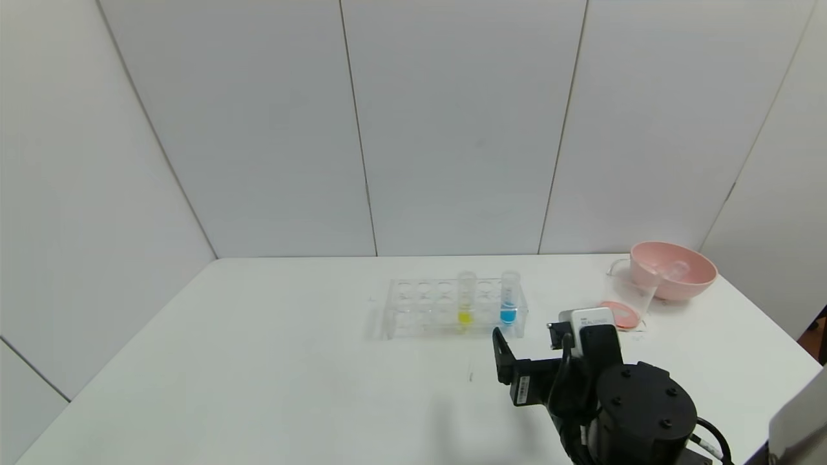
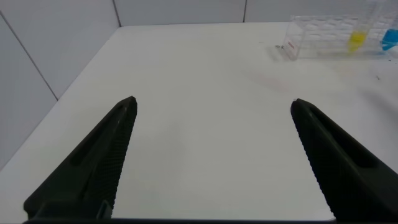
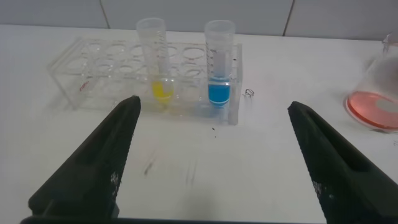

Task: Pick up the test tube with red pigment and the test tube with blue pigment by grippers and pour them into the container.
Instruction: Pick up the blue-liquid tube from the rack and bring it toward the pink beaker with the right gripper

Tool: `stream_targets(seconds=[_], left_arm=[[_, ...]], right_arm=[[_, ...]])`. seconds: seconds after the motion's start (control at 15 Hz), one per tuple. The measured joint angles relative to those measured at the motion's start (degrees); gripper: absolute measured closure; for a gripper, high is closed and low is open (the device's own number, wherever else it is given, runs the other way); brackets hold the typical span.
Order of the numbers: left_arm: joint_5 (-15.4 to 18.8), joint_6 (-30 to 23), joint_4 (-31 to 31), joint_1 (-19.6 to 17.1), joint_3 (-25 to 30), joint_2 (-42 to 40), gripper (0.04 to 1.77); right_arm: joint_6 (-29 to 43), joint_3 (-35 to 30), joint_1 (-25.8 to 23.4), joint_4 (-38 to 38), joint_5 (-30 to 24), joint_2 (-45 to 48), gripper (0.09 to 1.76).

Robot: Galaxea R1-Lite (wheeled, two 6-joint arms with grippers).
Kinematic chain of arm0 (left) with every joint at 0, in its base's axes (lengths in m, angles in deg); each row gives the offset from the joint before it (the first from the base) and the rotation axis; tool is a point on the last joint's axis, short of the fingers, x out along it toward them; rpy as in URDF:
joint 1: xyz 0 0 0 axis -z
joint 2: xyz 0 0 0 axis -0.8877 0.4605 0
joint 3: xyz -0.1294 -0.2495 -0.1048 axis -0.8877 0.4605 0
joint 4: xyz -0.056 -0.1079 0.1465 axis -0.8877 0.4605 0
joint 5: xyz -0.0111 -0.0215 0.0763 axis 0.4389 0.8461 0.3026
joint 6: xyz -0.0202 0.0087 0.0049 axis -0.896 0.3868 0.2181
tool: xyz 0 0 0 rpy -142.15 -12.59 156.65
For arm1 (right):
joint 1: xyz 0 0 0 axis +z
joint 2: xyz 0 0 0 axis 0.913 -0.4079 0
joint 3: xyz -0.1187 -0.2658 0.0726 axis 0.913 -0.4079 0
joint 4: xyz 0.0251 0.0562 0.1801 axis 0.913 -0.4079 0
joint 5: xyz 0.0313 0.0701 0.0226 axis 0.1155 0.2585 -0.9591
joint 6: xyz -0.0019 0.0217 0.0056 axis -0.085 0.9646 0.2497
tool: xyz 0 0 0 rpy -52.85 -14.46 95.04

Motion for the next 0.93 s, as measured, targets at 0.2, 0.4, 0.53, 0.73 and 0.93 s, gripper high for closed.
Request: stream_targets(seconds=[0.2, 0.4, 0.53, 0.73, 0.93], left_arm=[[0.0, 0.0, 0.0, 0.0, 0.0, 0.0, 0.05], [0.0, 0.0, 0.0, 0.0, 0.0, 0.0, 0.05], [0.0, 0.0, 0.0, 0.0, 0.0, 0.0, 0.05], [0.0, 0.0, 0.0, 0.0, 0.0, 0.0, 0.05], [0.0, 0.0, 0.0, 0.0, 0.0, 0.0, 0.05]], right_arm=[[-0.4, 2.1, -1.6, 0.0, -0.7, -2.1, 0.15], [-1.3, 7.0, -4.3, -0.2, -3.7, -5.1, 0.15], [-3.3, 10.9, -6.5, -0.2, -6.1, -7.4, 0.15], [-6.5, 16.5, -9.9, -1.0, -8.3, -10.6, 0.15], [-7.1, 20.9, -12.0, -4.7, -9.9, -12.4, 0.15]])
